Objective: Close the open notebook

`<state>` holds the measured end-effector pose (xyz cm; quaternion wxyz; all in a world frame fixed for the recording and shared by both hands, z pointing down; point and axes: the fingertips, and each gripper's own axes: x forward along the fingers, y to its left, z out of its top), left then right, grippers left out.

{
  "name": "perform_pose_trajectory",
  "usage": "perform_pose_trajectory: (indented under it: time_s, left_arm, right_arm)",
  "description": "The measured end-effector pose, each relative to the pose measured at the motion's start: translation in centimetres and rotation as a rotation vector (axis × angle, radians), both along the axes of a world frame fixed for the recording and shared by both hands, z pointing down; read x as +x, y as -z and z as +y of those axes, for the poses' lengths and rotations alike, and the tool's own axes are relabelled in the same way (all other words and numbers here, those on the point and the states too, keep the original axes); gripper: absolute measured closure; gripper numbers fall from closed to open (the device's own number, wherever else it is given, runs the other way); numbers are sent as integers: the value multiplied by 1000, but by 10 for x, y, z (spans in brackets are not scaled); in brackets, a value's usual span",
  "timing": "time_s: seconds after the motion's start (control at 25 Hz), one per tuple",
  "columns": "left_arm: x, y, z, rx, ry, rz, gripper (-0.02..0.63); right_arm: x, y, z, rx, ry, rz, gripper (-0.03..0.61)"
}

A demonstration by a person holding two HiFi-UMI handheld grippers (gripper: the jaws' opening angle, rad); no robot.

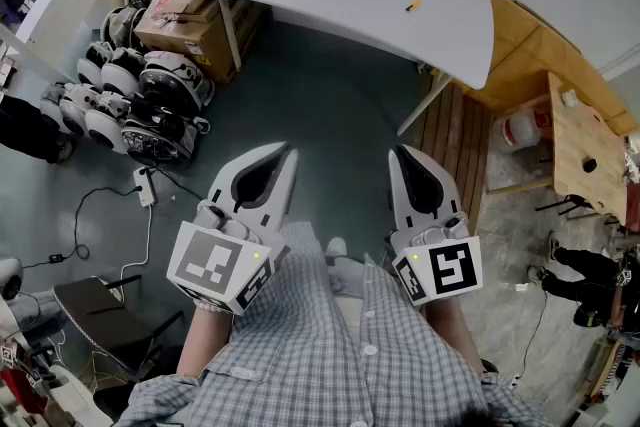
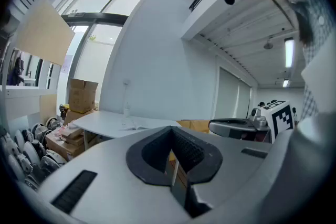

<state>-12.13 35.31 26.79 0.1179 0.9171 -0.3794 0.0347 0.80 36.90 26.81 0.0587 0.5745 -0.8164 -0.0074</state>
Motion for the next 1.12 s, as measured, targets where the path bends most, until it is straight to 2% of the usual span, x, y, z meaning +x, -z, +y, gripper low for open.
perform_pose_trajectory:
  time_s: [0.44, 0.6, 1.12]
  left_arm:
    - [-9, 2, 8, 9, 2, 2, 608]
    - [-13, 1, 12, 7, 1, 3, 607]
    - [-50, -3, 24, 7, 23, 3, 608]
  right_arm:
    - [-9, 1, 6, -1, 4, 5, 551]
    - [-7, 0, 11, -13, -28, -23, 551]
    - [-18, 4, 16, 9, -90, 9, 551]
